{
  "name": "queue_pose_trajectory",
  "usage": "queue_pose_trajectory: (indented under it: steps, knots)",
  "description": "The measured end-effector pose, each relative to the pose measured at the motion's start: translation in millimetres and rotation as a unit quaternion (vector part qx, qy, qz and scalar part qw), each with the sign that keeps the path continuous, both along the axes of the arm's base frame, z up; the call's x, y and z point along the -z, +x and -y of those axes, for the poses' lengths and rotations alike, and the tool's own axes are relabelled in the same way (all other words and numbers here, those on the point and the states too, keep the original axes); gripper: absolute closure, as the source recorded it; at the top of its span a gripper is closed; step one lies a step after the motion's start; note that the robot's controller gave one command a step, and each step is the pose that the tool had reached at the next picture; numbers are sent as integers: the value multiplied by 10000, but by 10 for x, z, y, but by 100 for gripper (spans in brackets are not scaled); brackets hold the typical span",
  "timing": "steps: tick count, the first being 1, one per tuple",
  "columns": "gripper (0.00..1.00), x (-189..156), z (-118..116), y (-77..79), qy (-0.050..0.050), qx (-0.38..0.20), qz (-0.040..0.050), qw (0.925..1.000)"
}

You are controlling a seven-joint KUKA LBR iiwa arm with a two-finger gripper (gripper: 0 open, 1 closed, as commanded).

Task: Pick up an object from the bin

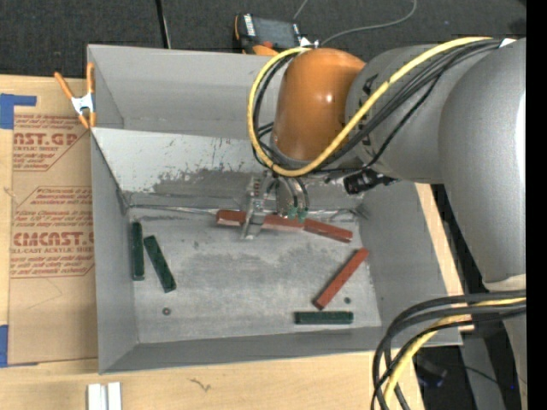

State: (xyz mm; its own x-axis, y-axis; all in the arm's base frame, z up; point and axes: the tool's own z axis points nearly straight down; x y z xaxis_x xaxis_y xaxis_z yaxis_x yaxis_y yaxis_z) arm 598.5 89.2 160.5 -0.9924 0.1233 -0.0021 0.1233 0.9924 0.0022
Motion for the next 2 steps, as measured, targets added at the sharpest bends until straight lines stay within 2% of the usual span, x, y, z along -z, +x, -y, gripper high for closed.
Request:
queue_pose_trajectory:
  steps: [1,2]
  knots:
    - [100,-37,-5,4,0,-2,0,10000]
    - [100,-366,-8,14,2,-3,16,10000]
